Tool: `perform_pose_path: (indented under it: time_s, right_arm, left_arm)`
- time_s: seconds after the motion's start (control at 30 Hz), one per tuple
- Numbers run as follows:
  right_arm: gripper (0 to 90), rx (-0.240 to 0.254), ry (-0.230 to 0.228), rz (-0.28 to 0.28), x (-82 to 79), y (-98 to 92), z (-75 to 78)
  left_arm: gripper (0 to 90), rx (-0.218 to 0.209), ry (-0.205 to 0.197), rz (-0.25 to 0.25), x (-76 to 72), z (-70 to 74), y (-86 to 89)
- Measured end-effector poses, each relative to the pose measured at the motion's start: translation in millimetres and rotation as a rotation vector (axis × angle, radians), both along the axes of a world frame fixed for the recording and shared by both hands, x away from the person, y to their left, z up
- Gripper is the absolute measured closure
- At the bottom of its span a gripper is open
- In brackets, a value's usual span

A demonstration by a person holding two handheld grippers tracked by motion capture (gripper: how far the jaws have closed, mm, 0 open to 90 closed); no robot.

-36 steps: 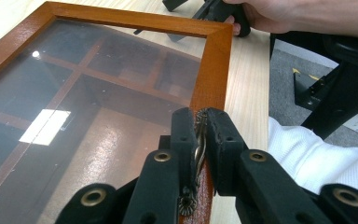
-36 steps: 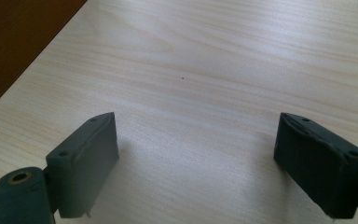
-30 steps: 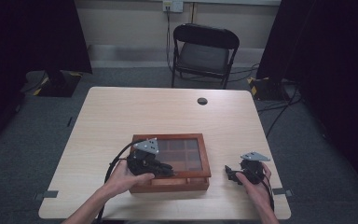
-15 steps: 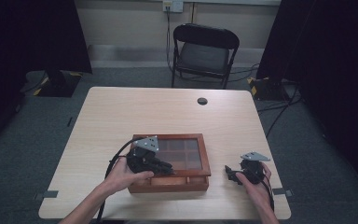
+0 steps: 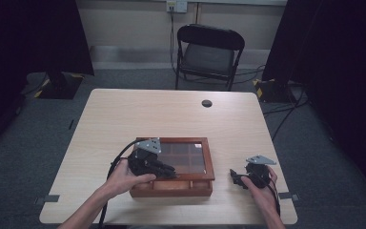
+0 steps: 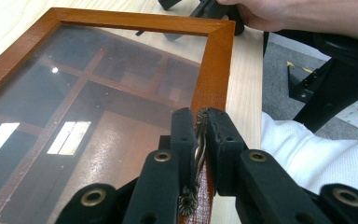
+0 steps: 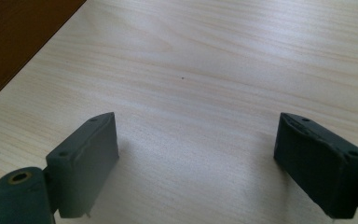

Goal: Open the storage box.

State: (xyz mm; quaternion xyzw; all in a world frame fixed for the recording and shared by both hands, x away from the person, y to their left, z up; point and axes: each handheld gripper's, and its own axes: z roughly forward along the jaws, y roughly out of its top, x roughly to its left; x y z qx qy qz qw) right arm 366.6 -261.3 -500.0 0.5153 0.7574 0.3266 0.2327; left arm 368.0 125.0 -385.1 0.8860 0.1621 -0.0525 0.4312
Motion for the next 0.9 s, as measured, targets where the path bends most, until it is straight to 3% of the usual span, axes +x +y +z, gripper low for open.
perform_pose_path:
  time_s: [0.13, 0.5, 0.7, 0.83, 0.9]
  right_arm:
    - [12.6, 0.0, 0.0, 0.0, 0.0, 0.0, 0.0]
    - [12.6, 0.001, 0.0, 0.001, 0.1, 0.0, 0.0]
    - [12.6, 0.001, 0.0, 0.001, 0.1, 0.0, 0.0]
    - [12.6, 0.001, 0.0, 0.001, 0.1, 0.0, 0.0]
    - [12.6, 0.001, 0.0, 0.001, 0.1, 0.0, 0.0]
  left_arm:
    - [81.8, 0.015, -0.001, -0.005, 1.1, 1.9, 0.5]
    - [81.7, -0.001, 0.018, 0.005, 4.0, 6.3, 0.4]
    - [81.7, 0.021, 0.021, 0.004, 6.7, 11.9, -0.5]
    - [81.7, 0.004, 0.023, 0.011, 8.7, 15.0, -2.1]
    - [81.8, 0.015, 0.018, 0.012, 10.4, 19.9, -2.8]
